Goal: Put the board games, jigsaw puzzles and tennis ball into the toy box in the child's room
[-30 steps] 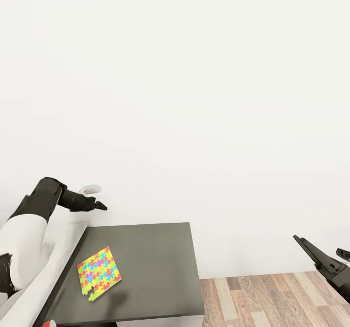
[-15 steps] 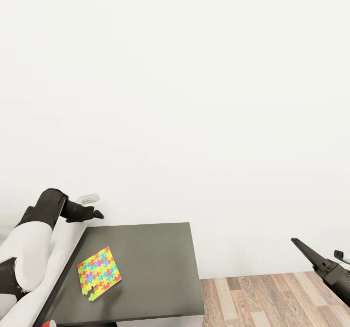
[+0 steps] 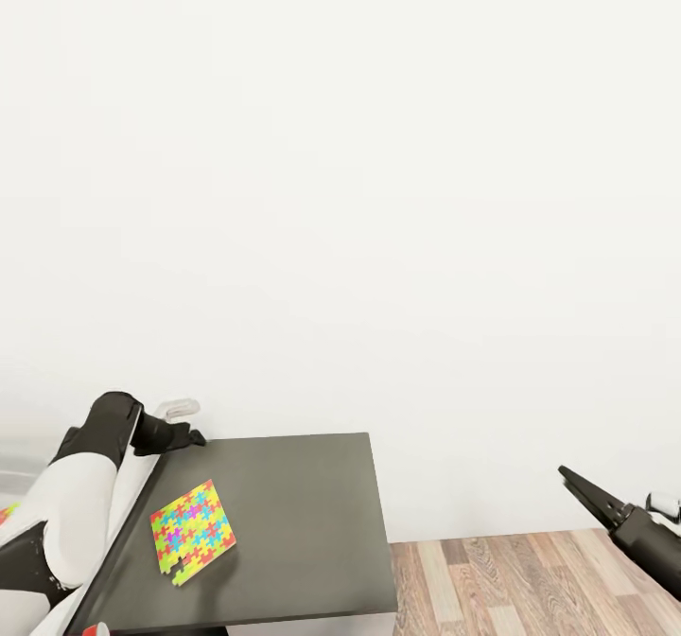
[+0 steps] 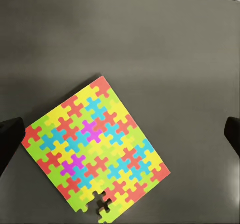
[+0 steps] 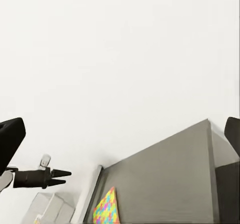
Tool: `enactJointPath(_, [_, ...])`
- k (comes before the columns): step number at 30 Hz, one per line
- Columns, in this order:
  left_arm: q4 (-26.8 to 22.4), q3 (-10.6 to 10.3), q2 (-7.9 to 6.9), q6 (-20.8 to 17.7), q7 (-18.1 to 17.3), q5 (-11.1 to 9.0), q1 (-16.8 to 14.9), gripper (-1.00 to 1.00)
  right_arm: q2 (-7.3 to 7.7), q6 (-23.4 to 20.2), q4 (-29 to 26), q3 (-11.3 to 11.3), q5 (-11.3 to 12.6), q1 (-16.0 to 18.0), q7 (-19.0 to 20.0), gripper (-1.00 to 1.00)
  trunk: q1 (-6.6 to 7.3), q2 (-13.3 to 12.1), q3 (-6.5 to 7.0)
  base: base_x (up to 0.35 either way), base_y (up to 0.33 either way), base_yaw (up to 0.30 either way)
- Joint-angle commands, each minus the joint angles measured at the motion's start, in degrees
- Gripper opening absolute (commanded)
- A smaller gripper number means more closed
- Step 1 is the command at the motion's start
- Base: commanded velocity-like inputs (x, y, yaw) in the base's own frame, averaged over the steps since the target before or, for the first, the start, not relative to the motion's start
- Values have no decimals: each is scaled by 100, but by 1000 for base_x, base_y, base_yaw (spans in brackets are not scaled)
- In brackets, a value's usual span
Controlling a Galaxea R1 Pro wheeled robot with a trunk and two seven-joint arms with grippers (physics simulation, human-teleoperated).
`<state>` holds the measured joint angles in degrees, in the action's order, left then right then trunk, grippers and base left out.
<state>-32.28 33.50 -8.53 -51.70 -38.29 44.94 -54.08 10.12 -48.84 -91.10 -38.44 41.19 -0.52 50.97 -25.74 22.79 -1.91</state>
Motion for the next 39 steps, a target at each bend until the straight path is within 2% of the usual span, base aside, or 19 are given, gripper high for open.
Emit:
enactJointPath(1, [-6,70,11,15,-31,22,11,100,3,-50,-3,-3,16,2,-33,100,-4,13,-12,0,0,0])
enactJointPath(9, [-8,522,-24,186,51,-353,190,100,-8,-115,-4,23,12,7,-161,100,-4,13,-12,0,0,0])
enactJointPath(11, [-10,565,-21,239,67,-383,251,100,-9,-122,-4,24,12,7,-166,100,-4,13,-12,0,0,0])
enactJointPath(20, [-28,645,-24,647,89,-407,391,100,-16,-132,-2,29,12,8,-179,100,-4,13,-12,0,0,0])
enactJointPath(32, [-48,700,-54,707,70,-432,421,100,-23,-134,3,39,12,8,-190,100,-4,13,-12,0,0,0])
enactJointPath(36, [8,736,-42,736,213,-428,423,100,-38,-134,18,76,13,16,-311,100,-4,13,-12,0,0,0])
enactJointPath(39, [50,747,-33,748,425,-435,424,100,-47,-132,20,207,8,23,-510,100,-4,13,-12,0,0,0])
